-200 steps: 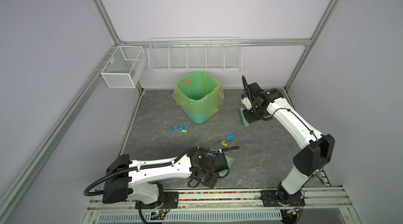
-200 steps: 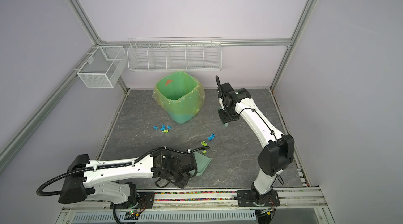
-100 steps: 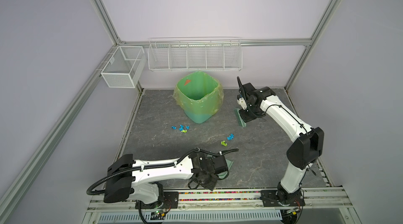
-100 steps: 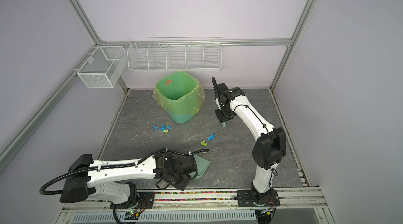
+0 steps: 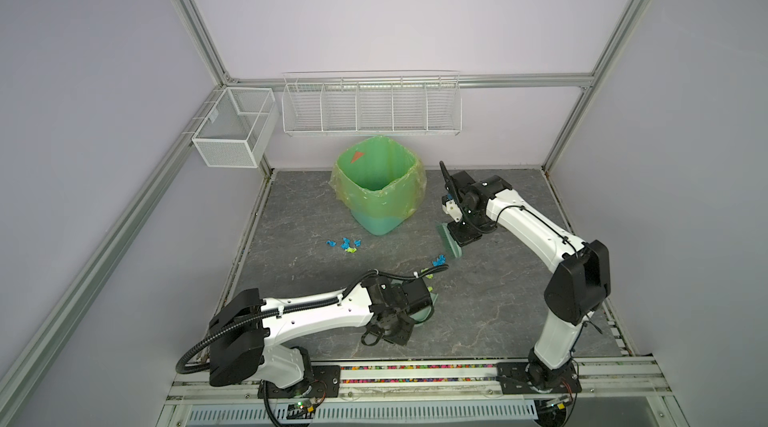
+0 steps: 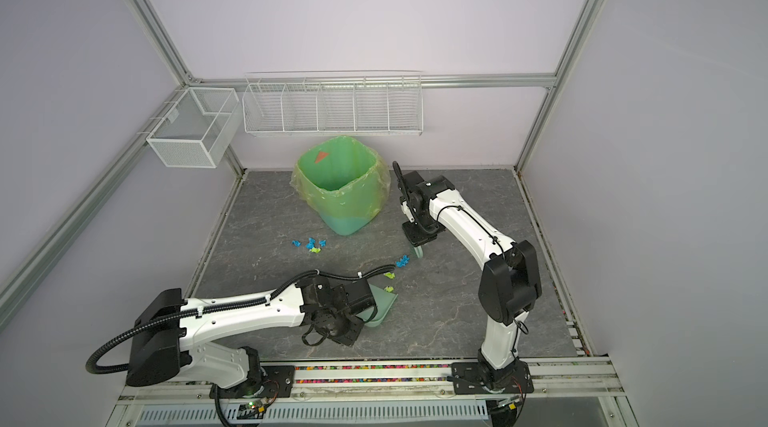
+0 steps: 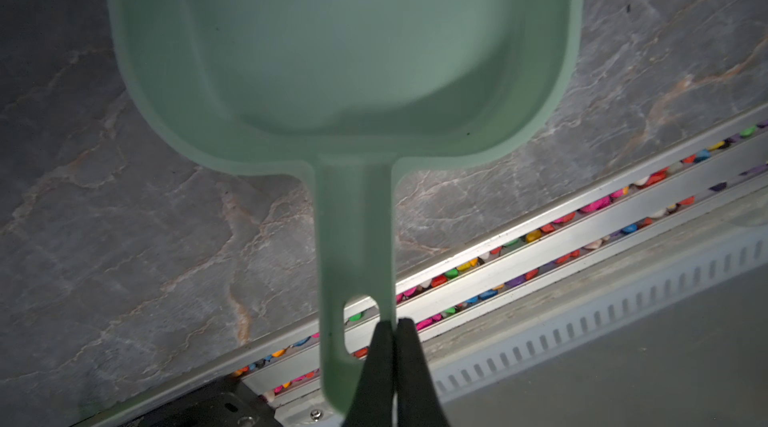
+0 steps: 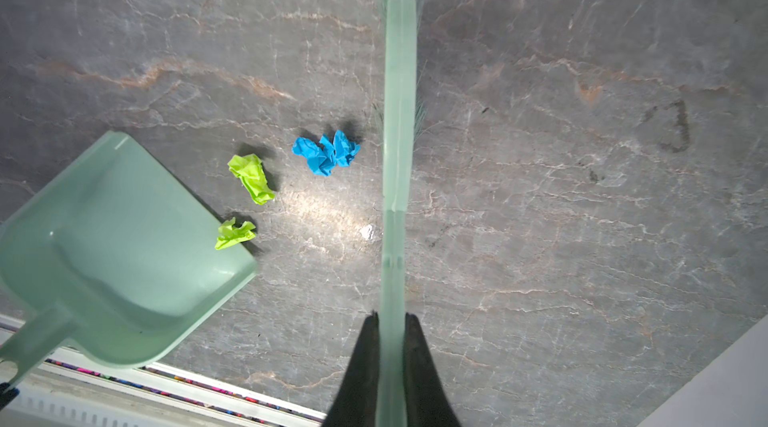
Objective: Sweep away the paper scraps from the table
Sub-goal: 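Sweep the lime and blue scraps toward the dustpan with the right gripper's brush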
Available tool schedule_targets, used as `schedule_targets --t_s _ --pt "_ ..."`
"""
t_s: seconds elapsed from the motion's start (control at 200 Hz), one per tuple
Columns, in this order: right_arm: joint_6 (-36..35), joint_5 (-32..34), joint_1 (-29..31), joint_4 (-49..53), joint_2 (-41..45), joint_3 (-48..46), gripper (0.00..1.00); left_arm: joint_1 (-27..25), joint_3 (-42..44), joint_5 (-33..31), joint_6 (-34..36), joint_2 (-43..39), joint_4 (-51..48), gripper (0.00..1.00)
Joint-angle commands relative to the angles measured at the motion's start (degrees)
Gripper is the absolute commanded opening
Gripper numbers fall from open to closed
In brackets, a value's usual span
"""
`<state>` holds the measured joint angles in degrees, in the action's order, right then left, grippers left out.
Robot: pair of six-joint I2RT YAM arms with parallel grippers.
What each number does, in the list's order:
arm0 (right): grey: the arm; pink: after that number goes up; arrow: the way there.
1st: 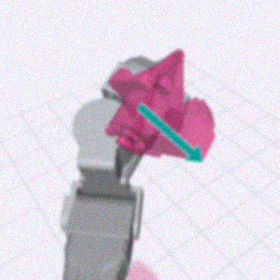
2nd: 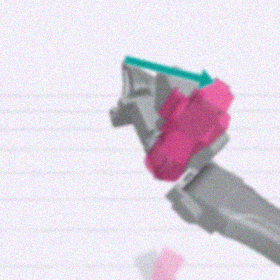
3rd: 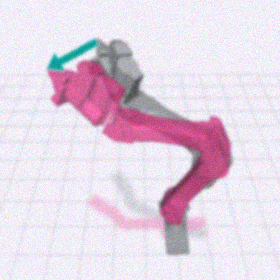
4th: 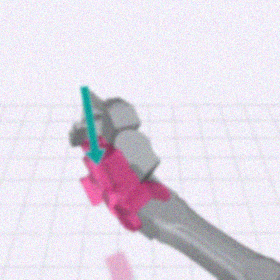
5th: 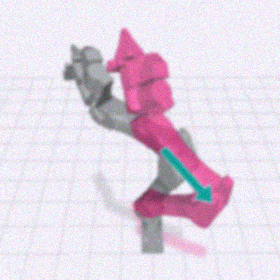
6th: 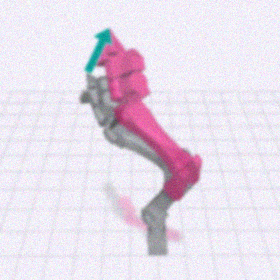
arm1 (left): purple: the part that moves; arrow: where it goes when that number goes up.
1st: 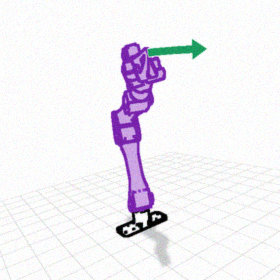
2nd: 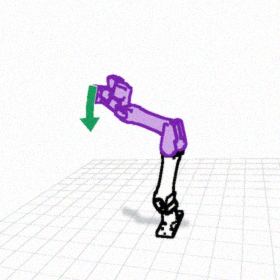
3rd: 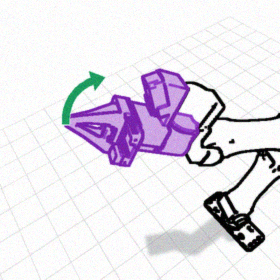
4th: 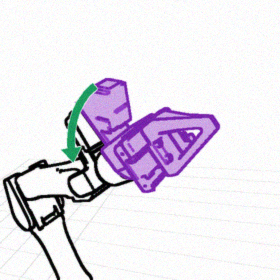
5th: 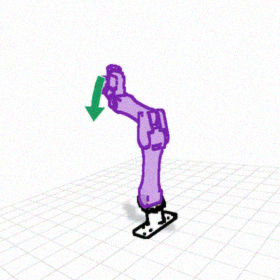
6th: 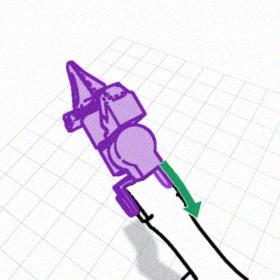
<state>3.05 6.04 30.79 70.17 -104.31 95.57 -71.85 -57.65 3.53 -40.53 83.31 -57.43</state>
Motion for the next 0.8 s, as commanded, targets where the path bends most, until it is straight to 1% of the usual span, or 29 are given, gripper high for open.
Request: schedule_targets --t_s 0.0,0.15,0.25,0.345,0.42,0.59,0.795 --pt "0.5 -1.89 1.63 -0.64 2.12 -2.57 0.07 0.22 -2.68 0.15 2.87 2.97 -0.63 0.0" --pt "1.32 -5.2 3.45 -1.78 4.17 -5.39 0.07 0.47 -3.09 0.36 3.83 5.42 -0.08 0.0" --pt "1.64 -4.7 5.07 -2.44 5.85 -7.79 0.07 1.48 -3.18 0.92 3.27 5.59 1.11 0.0" --pt "0.84 -5.67 6.38 -2.26 7.33 -9.99 0.07 2.07 -3.47 3.64 2.5 6.09 3.89 0.0" --pt "0.57 -6.92 7.23 -2.16 8.62 -11.33 0.07 2.31 -4.28 3.51 2.84 6.86 4.26 0.0" --pt "1.51 -9.41 9.46 -2.5 11.79 -14.62 0.07 5.06 -5.02 3.54 4.84 8.01 3.52 0.0" --pt "4.03 -18.32 10.83 -5.63 18.86 -18.37 0.07 7.03 -6.76 3.99 6.61 9.21 3.26 0.0"
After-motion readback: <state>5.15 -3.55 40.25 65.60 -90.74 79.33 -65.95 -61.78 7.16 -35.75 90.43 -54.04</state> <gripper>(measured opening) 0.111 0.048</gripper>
